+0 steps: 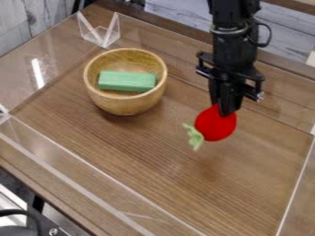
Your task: Move the red object to the right side of the table
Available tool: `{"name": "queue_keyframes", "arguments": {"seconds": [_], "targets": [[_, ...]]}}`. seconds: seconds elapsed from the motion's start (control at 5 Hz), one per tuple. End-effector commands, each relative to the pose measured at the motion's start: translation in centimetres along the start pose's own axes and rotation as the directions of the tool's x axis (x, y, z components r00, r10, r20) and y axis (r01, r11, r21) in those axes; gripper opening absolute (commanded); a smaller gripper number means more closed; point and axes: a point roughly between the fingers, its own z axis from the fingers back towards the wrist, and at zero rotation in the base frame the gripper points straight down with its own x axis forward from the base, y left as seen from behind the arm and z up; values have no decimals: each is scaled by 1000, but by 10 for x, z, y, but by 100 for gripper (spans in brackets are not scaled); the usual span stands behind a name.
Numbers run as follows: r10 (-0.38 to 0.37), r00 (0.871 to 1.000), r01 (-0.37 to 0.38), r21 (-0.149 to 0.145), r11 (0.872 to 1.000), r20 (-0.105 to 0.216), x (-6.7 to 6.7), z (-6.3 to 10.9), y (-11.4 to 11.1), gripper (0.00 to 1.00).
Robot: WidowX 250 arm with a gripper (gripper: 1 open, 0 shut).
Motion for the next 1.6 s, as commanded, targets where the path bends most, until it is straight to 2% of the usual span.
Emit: {"name": "queue_keyframes", "arguments": {"seconds": [0.0, 0.4, 0.6, 1.0, 1.2, 1.4], "targets": [[-53, 998, 54, -14, 998, 17, 2, -4, -9, 0], [-139, 990, 137, -43, 990, -34, -4, -40, -15, 0], [-184, 982, 181, -56, 982, -43, -10, -42, -15, 100], [-157, 986, 153, -55, 987, -64, -4, -46, -6, 100], [-124, 990, 121, -51, 991, -71, -10, -42, -5, 100], [-140, 989, 139, -23, 990, -41, -3, -24, -3, 100]]}}
